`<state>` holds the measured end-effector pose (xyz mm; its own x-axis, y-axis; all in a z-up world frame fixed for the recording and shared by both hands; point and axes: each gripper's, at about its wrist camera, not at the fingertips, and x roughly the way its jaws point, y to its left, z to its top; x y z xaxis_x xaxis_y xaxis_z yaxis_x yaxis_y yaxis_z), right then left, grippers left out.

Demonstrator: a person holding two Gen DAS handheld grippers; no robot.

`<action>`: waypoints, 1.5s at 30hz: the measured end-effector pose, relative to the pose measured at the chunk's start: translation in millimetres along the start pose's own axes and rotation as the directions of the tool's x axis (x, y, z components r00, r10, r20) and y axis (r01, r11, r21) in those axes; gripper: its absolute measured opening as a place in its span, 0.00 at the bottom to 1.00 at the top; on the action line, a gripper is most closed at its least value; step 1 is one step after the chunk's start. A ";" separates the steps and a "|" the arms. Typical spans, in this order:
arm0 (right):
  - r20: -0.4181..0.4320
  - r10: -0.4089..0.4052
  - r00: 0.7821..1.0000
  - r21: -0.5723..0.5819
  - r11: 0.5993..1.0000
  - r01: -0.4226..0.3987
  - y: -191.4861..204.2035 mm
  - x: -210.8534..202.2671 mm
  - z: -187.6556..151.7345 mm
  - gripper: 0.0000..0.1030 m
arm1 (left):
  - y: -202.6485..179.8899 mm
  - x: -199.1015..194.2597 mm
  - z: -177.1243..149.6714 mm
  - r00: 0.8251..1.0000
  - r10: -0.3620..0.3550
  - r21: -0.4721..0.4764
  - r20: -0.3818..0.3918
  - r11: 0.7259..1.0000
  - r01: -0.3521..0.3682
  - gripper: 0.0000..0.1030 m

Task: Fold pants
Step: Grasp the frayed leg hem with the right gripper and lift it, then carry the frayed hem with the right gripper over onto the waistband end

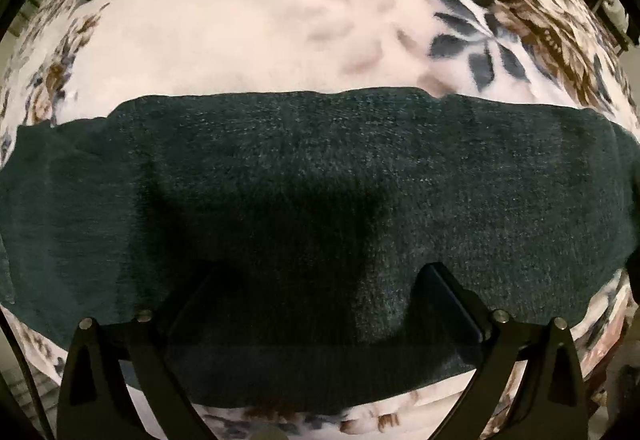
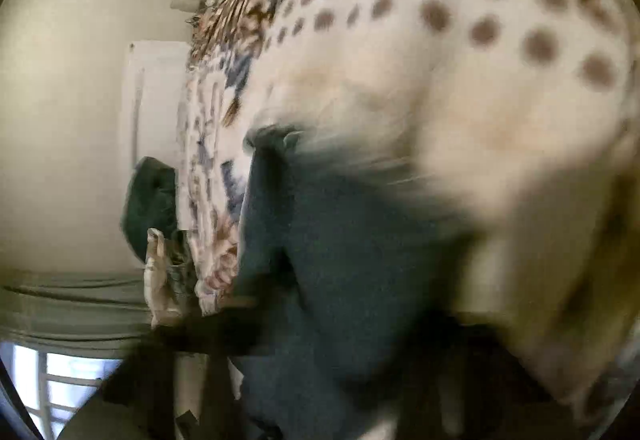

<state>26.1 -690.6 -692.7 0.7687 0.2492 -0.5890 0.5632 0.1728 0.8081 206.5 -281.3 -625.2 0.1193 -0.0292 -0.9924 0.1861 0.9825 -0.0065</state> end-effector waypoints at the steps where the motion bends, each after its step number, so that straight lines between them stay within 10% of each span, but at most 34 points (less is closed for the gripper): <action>1: 0.026 0.026 0.999 0.020 0.999 -0.026 -0.7 -9.6 0.6 0.11 | 5.6 1.6 -4.8 1.000 -0.010 -0.004 -0.001 1.000 0.010 1.00; 7: -0.032 0.151 0.988 -0.009 0.988 -0.152 4.5 -19.5 2.6 0.13 | 10.8 10.5 -9.2 1.000 -0.009 -0.014 0.008 1.000 0.009 1.00; 9: -0.075 0.166 0.983 -0.040 0.985 -0.170 12.5 -8.5 4.1 0.30 | 12.7 13.4 1.8 1.000 -0.010 -0.017 0.002 1.000 0.010 1.00; 23: -0.036 -0.085 0.996 -0.143 0.987 0.079 30.1 18.6 -12.7 0.65 | 24.0 -3.0 14.8 0.998 -0.062 0.006 -0.028 0.998 0.063 1.00; 25: -0.013 -0.128 0.992 -0.180 0.976 0.123 40.7 38.5 -15.5 0.50 | 26.0 -5.4 14.8 0.997 -0.065 0.014 -0.030 0.998 0.065 1.00; 26: 0.004 -0.163 0.987 -0.182 0.970 0.161 45.8 49.2 -12.6 0.16 | 27.6 -8.1 14.1 0.997 -0.071 0.012 -0.029 0.997 0.071 1.00; 37: 0.142 -0.146 0.979 -0.205 0.963 0.174 111.6 -17.9 -50.8 0.07 | 117.0 -59.5 16.7 0.989 -0.144 -0.148 0.041 0.978 0.148 1.00; 45: 0.064 -0.117 0.991 -0.559 0.819 0.132 247.4 7.3 -197.6 0.07 | 229.4 -116.6 -12.8 0.986 -0.113 -0.296 0.121 0.944 0.144 1.00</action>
<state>111.1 -457.8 -495.6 0.7156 0.1660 -0.6785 0.3934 0.7069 0.5878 222.8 -50.2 -512.5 0.2151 -0.1617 -0.9631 -0.0954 0.9780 -0.1855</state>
